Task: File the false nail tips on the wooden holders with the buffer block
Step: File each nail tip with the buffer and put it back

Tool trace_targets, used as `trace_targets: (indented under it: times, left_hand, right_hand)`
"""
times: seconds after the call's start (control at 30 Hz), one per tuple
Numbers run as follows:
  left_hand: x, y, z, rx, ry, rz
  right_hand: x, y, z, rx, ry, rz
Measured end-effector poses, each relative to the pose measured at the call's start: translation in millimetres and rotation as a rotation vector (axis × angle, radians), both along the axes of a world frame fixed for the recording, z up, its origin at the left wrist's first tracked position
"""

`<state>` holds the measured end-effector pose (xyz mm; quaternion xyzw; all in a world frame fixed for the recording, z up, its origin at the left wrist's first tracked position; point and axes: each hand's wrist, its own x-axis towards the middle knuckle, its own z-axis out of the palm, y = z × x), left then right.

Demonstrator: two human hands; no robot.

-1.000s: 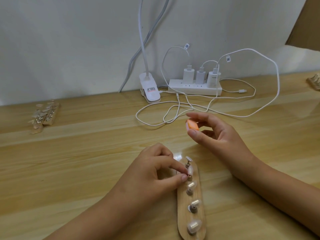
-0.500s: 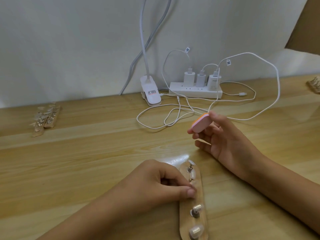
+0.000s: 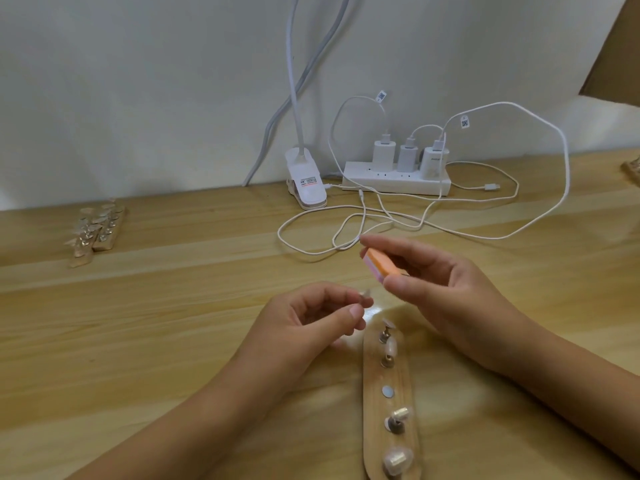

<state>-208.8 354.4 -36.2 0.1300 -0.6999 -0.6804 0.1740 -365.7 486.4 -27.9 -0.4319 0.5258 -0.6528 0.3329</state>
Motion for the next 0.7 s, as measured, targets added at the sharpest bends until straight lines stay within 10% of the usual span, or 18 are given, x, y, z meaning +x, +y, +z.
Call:
trace_targets:
  times: [0.7]
  left_hand:
    - [-2.4, 2.1, 0.3, -0.087, 0.033, -0.001]
  right_hand:
    - [15.7, 2.5, -8.8, -0.099, 0.773, -0.18]
